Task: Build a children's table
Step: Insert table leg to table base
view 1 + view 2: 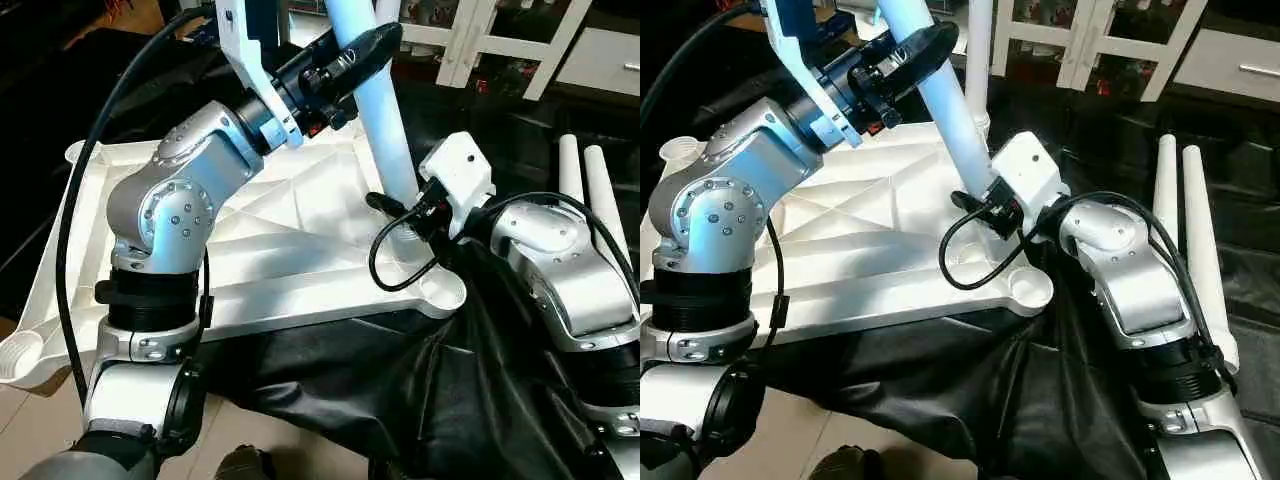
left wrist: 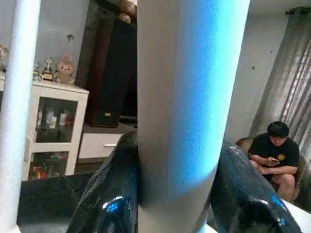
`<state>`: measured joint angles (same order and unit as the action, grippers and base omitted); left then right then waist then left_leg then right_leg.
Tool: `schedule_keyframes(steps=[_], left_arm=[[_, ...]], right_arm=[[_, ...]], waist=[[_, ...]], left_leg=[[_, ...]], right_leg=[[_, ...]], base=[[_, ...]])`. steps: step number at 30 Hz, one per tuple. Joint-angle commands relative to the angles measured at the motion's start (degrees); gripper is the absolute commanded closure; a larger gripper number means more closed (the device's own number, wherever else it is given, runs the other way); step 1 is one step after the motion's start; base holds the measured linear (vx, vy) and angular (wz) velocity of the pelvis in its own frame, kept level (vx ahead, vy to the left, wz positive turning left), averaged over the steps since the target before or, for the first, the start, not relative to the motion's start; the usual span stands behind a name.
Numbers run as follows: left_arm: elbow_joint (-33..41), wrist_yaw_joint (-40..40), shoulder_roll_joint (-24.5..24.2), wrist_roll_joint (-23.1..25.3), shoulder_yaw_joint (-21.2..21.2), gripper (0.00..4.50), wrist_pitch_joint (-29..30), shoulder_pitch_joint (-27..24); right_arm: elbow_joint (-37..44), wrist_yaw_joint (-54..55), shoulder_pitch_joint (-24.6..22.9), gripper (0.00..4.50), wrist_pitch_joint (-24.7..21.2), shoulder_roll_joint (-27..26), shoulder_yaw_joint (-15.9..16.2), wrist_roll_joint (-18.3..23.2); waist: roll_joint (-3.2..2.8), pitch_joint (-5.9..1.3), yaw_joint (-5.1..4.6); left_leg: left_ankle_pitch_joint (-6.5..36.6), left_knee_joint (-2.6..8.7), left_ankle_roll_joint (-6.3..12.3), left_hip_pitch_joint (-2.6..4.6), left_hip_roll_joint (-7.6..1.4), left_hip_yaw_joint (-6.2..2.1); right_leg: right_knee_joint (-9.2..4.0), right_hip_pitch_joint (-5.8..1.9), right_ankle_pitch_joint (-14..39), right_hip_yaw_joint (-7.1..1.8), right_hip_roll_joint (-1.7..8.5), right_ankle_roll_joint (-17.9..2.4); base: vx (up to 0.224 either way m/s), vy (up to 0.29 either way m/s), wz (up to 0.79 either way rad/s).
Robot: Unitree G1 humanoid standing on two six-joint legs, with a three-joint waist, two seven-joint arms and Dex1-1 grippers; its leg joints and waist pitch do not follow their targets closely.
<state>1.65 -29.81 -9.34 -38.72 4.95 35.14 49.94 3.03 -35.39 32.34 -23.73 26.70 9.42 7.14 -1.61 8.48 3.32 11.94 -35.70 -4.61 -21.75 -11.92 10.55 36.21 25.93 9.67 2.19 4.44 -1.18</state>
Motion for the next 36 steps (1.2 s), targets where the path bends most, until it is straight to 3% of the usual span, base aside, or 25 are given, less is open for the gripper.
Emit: schedule_keyframes(steps=[1, 8, 9, 18, 27, 30, 34, 36], left_arm=[[2.40, -1.03, -0.35, -1.32, -0.94, 2.85, 0.80, -0.34], [3.43, -1.79, -0.35, -1.89, -1.22, 2.85, 2.12, -0.72], [3.49, -1.94, -0.45, -1.89, -1.26, 2.85, 2.18, -0.78], [3.25, -1.96, -0.78, -1.05, -1.08, 2.85, 1.66, -0.71], [3.09, -2.29, -1.48, 0.69, -2.12, 2.85, 0.45, -0.91], [2.41, -1.14, -0.75, 0.21, -0.95, 2.15, 0.15, -0.74], [0.65, 0.56, -0.54, 0.74, 1.00, 1.98, -1.40, -0.44], [0.35, 0.31, -0.86, 0.11, 2.16, 1.72, -1.91, -0.55]], right_arm=[[-0.52, 0.04, 1.00, 1.16, 0.00, -0.26, -0.26, 0.30], [-0.46, -0.14, 1.07, 1.55, 0.20, -0.78, -0.53, 0.15], [-0.58, -0.13, 1.15, 1.84, 0.32, -0.89, -0.54, 0.14], [-0.43, -0.80, 1.05, 2.59, 0.39, -1.08, -0.57, 0.30], [-0.17, -1.16, 0.78, 2.62, 0.37, -1.30, -0.79, 0.47], [-0.14, -0.93, 0.62, 2.62, 0.29, -1.57, -1.17, 0.83], [-0.16, 0.75, 0.41, 2.62, -1.14, -3.08, -4.09, 3.21], [-0.97, 2.74, 0.39, 2.62, -2.84, -4.44, -7.59, 5.60]], waist=[[1.13, -6.24, 0.09], [1.08, -6.27, 0.15], [1.03, -6.31, 0.19], [1.04, -6.27, 0.15], [1.02, -6.06, 0.15], [0.98, -6.05, 0.13], [1.06, -6.08, 0.04], [1.17, -5.89, -0.01]], left_leg=[[-4.36, 2.80, 8.75, 0.26, 0.19, 0.26], [-4.92, 2.70, 9.04, 0.16, 0.17, 0.18], [-4.84, 2.68, 8.91, 0.20, 0.17, 0.16], [-4.25, 2.62, 8.43, 0.05, 0.21, 0.05], [-1.55, 2.75, 6.66, 0.07, 0.23, 0.01], [-1.56, 2.73, 6.28, 0.00, 0.27, -0.02], [-1.63, 2.75, 6.49, -0.04, 0.36, -0.07], [-1.62, 2.77, 6.64, -0.02, 0.39, 0.03]], right_leg=[[-2.20, -5.18, -4.81, -2.05, 1.65, -17.53], [-2.11, -5.16, -5.22, -1.97, 1.66, -17.84], [-2.11, -5.14, -5.11, -1.96, 1.65, -17.85], [-2.09, -5.20, -4.65, -1.95, 1.66, -17.62], [-2.45, -5.16, -0.83, -2.02, 1.68, -16.51], [-2.41, -5.16, -0.92, -2.03, 1.68, -16.34], [-2.42, -5.22, -1.23, -2.01, 1.60, -16.26], [-2.49, -5.06, -1.19, -2.08, 1.56, -16.22]], base=[[0.000, 0.000, 0.00], [0.000, 0.000, 0.00], [0.000, 0.000, 0.00], [0.000, 0.000, 0.00], [0.000, 0.000, 0.00], [0.000, 0.000, 0.00], [0.000, 0.000, 0.00], [0.000, 0.000, 0.00]])
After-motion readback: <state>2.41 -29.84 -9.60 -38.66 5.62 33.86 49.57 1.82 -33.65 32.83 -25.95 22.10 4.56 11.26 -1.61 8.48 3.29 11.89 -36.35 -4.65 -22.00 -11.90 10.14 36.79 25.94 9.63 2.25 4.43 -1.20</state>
